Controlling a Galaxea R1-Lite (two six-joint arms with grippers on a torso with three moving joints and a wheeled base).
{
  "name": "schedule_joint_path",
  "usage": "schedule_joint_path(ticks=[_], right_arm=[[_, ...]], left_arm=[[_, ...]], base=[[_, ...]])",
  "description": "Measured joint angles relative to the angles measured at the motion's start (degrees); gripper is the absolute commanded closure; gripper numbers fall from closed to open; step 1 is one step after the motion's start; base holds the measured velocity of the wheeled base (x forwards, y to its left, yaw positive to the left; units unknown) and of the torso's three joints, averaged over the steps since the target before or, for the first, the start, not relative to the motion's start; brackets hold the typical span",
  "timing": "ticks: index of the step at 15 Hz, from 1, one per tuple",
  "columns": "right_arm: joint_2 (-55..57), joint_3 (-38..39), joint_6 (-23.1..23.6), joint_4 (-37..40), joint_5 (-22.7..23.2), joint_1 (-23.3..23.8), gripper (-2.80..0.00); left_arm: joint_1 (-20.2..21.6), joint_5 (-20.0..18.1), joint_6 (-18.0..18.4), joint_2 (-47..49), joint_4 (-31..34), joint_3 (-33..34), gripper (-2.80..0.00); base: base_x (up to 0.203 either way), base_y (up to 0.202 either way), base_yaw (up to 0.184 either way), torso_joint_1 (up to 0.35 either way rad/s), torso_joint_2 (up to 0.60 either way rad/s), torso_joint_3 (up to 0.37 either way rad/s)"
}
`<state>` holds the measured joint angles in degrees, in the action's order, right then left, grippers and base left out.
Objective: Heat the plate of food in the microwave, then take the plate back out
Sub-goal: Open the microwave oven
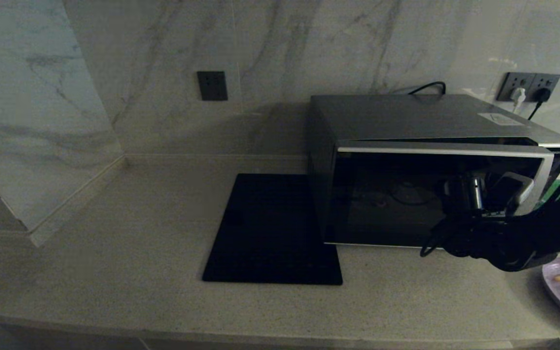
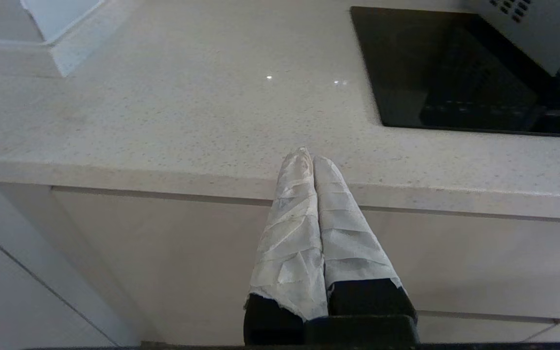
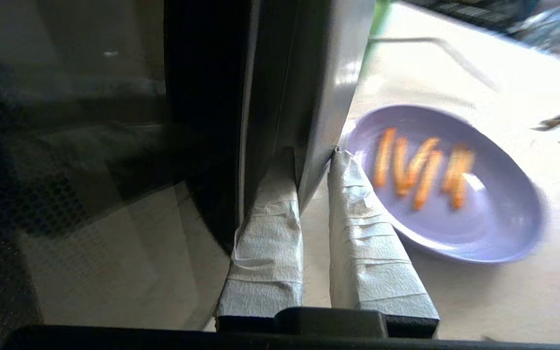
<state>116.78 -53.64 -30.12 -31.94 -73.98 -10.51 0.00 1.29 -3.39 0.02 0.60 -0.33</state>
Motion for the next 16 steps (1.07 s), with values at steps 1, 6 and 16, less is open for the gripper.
schedule_joint_path(ticks=[1,6,16], right_arm=[[-0.70,1.05,-0.23,-0.35,1.86,-1.18,0.00],[-5.37,6.34,-0.27,-0.86,6.93,-7.73,0.00],[-26.57,10.68,8.81,-0.56,7.05,-11.62,0.00]], left_arm=[[0.00,0.00,0.01,0.00,0.02,0.00,0.00],[0.00,0.00,0.01,0.00,0.02,-0.05,0.00],[0.00,0.00,0.01,0.00,0.02,-0.02,0.00]], base=[[0.000,0.000,0.000,0.000,0.00,0.000],[0.000,0.000,0.000,0.000,0.00,0.000],[0.000,0.000,0.000,0.000,0.00,0.000]])
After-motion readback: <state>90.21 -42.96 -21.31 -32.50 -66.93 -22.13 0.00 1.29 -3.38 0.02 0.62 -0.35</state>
